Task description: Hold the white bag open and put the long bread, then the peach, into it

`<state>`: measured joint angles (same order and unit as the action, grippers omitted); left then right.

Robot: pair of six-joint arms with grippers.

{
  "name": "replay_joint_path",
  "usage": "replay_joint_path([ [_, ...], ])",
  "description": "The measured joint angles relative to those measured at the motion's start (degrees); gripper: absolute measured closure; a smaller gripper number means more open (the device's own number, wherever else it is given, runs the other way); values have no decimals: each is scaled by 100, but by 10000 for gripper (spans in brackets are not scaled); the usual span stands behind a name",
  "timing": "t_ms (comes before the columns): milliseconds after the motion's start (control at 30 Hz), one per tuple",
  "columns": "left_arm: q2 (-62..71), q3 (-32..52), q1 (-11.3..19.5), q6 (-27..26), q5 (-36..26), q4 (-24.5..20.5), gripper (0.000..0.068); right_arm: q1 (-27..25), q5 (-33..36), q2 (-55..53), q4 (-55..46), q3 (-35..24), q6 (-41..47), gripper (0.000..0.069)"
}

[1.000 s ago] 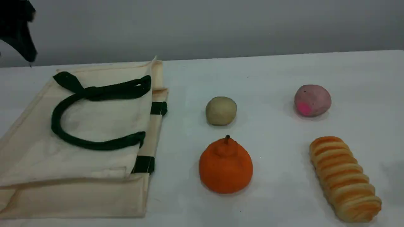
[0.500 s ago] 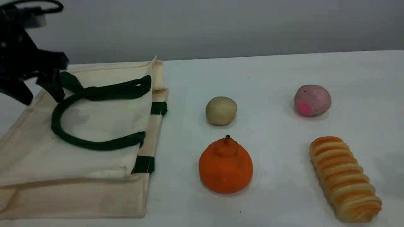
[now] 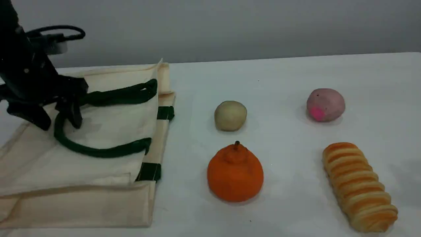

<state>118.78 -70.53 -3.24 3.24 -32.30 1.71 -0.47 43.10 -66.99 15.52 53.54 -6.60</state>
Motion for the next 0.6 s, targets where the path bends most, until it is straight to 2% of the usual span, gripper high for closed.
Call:
replay_joint_path([
  [167, 72, 0, 0, 0, -13, 0, 184, 0, 13, 0, -11, 0, 0, 159],
  [267, 72, 0, 0, 0, -25, 0, 226, 0, 18, 0, -16, 0, -5, 159],
  [367, 79, 0, 0, 0, 7, -5, 325, 0, 18, 0, -19, 0, -5, 159],
  [533, 79, 0, 0, -30, 129, -18, 555, 0, 20, 0, -23, 0, -5, 159],
  [567, 79, 0, 0, -100, 129, -18, 587, 0, 20, 0, -26, 0, -5, 159],
  [600, 79, 0, 0, -164, 129, -18, 589, 0, 20, 0, -26, 0, -11, 159],
])
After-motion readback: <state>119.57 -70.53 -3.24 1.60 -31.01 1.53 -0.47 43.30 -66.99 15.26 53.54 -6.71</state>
